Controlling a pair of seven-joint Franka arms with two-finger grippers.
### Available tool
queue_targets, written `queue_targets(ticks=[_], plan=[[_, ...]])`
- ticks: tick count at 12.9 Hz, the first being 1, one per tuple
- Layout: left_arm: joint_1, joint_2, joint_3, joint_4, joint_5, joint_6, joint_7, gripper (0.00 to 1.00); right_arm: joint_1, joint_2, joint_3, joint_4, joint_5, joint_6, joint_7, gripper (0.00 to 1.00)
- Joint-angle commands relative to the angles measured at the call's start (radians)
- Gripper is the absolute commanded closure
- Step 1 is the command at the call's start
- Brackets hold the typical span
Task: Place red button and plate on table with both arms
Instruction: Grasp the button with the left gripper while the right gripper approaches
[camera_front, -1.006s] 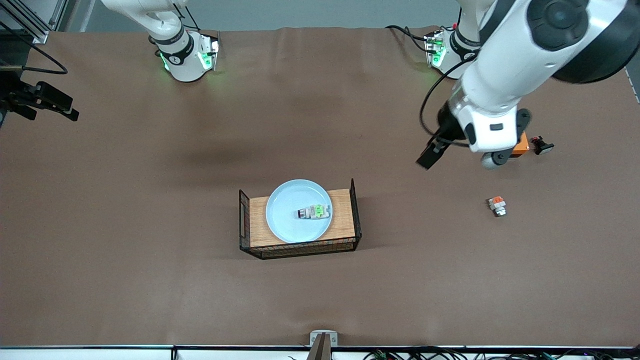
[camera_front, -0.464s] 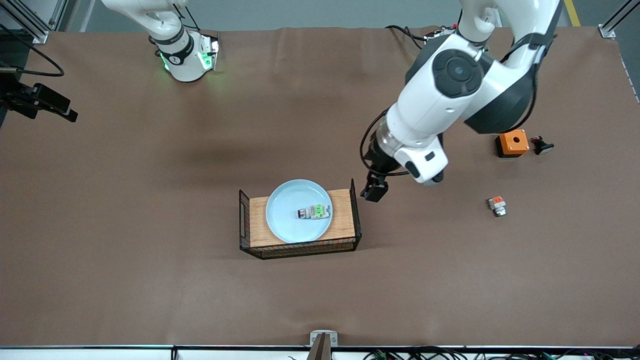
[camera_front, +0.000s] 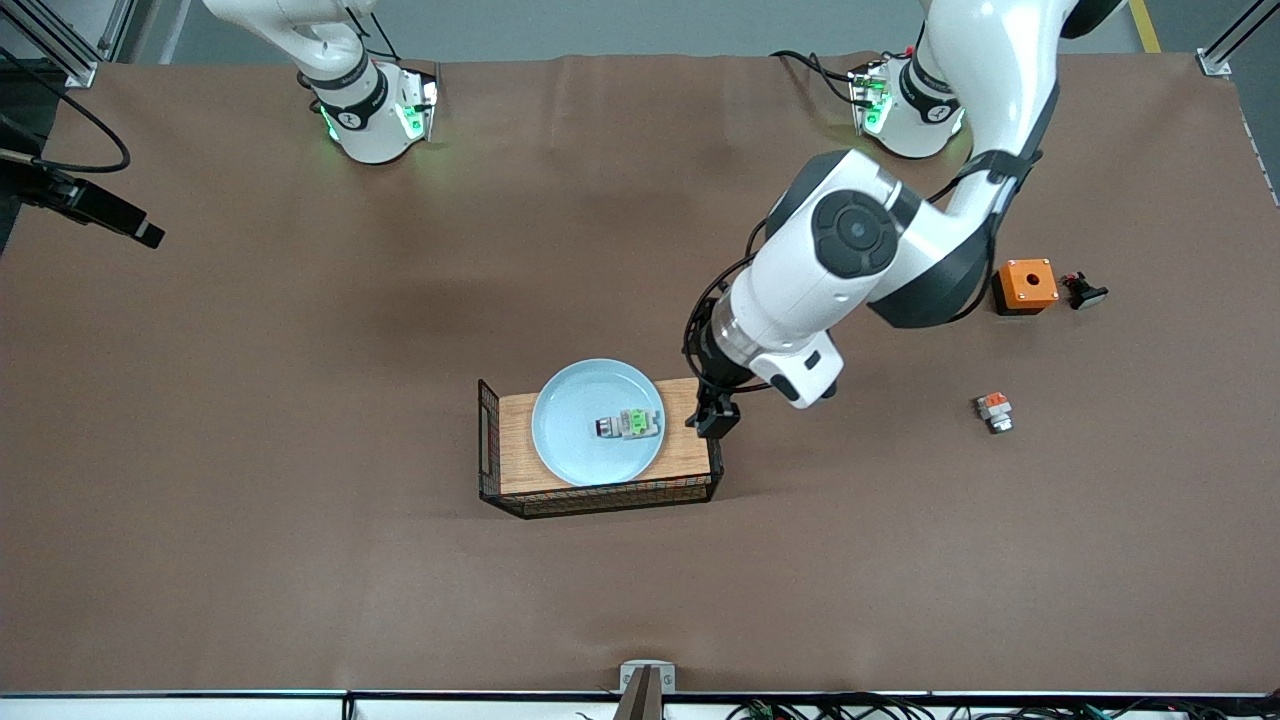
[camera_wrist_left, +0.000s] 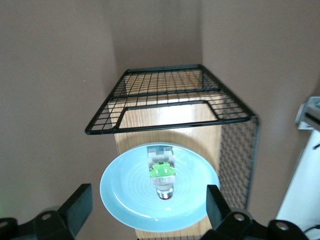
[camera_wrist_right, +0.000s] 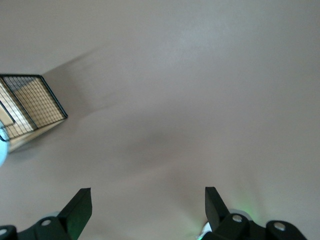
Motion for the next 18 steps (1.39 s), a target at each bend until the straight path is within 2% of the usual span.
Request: queue_targets(ticks=[1,4,7,10,13,18], plan=[[-0.036,0.066,0.003,0.078,-0.015,0.004,-0.019,0.00,-0.006,0.004,0.003,0.001,0.053,-0.005,0.204,0.00],[-0.065,0.099,0.008,0.085,-0.013,0.042,-0.019,0.00,-0.002,0.006,0.003,0.001,0.055,-0.003,0.260,0.00],[-0.088,0.137,0.012,0.085,-0.013,0.087,-0.019,0.00,0.004,0.020,0.006,-0.006,0.110,0.021,0.433,0.00],[-0.122,0.152,0.055,0.087,-0.015,0.112,-0.019,0.00,0.044,0.046,0.007,-0.008,0.110,0.043,0.529,0.00],[-0.128,0.180,0.064,0.093,-0.013,0.125,-0.019,0.00,0.095,0.084,0.009,-0.011,0.113,0.095,0.637,0.00],[-0.136,0.194,0.077,0.095,-0.013,0.156,-0.019,0.00,0.136,0.090,0.009,-0.090,0.225,0.248,0.683,0.00]])
